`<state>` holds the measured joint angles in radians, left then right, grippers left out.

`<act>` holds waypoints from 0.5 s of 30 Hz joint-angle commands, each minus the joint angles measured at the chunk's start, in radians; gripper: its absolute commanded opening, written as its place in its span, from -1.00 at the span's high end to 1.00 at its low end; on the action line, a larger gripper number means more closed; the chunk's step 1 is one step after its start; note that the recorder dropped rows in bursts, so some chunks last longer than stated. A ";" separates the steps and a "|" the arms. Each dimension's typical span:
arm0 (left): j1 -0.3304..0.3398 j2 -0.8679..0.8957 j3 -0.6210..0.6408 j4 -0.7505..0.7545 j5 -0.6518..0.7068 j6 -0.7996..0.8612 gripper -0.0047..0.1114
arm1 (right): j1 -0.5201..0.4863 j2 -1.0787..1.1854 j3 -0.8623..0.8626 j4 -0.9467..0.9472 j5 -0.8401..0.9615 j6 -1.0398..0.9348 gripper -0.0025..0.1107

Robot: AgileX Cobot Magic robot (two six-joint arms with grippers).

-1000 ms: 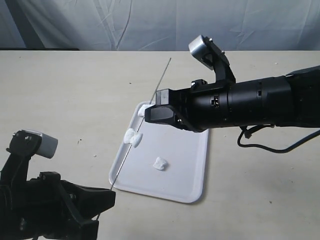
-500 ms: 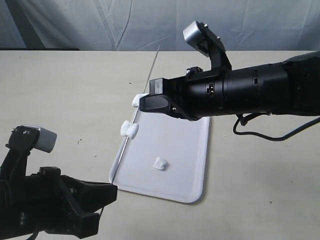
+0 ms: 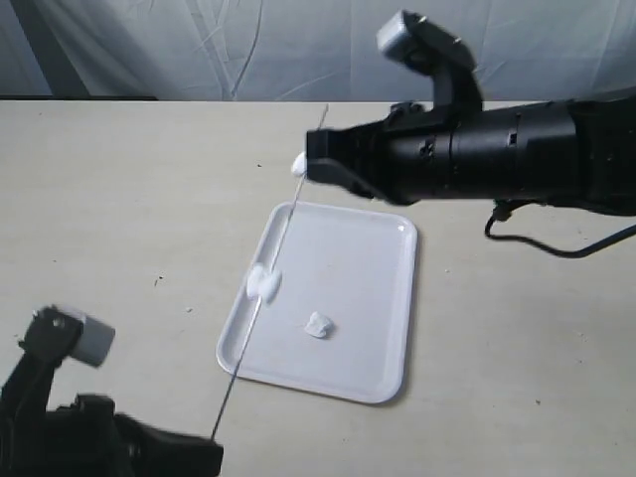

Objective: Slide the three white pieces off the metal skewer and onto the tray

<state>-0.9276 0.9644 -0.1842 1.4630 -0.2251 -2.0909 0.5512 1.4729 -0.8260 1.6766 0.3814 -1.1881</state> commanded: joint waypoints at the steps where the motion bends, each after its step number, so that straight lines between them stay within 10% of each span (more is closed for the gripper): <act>1: -0.012 0.001 0.028 0.011 -0.067 0.000 0.92 | -0.022 -0.022 -0.018 0.068 -0.146 0.001 0.95; 15: -0.012 0.001 0.028 0.014 0.166 0.002 0.92 | -0.022 -0.008 0.010 0.068 -0.226 0.001 0.95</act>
<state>-0.9322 0.9664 -0.1643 1.4787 -0.1400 -2.0823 0.5397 1.4618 -0.8301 1.7297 0.2012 -1.1861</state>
